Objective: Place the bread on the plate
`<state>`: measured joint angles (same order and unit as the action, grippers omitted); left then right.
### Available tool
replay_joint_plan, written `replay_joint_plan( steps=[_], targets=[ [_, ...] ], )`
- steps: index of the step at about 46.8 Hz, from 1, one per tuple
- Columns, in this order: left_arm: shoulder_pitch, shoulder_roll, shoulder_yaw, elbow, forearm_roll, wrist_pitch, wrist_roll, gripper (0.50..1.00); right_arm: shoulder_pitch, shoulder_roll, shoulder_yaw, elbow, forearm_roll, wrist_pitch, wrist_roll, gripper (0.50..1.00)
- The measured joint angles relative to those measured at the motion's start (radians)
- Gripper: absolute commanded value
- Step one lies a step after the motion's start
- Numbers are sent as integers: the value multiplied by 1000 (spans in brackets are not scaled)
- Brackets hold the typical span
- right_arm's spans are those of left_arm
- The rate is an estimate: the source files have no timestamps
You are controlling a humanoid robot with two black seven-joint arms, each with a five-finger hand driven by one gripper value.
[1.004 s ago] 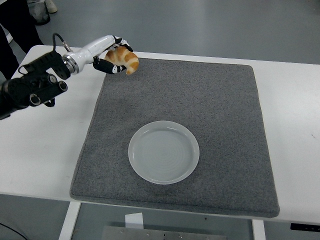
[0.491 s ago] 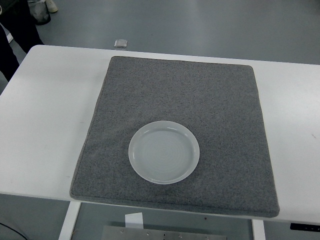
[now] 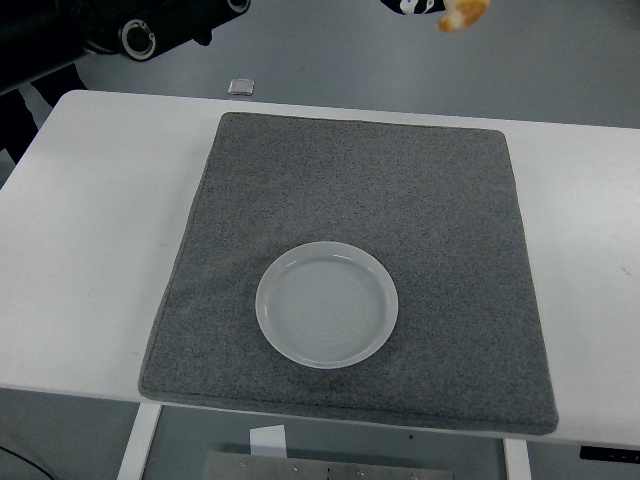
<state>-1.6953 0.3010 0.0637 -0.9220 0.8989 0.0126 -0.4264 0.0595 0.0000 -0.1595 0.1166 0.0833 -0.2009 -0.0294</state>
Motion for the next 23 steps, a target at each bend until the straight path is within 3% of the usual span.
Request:
replay_joint_plan(
  steps=[13, 23],
  targets=[
    [37, 195, 25, -390, 76, 106, -4, 500, 1, 0, 0, 0, -1, 2, 0, 952],
    [134, 255, 21, -455, 297, 195, -13, 500, 0, 0, 0, 0, -2, 2, 0, 952]
  ],
)
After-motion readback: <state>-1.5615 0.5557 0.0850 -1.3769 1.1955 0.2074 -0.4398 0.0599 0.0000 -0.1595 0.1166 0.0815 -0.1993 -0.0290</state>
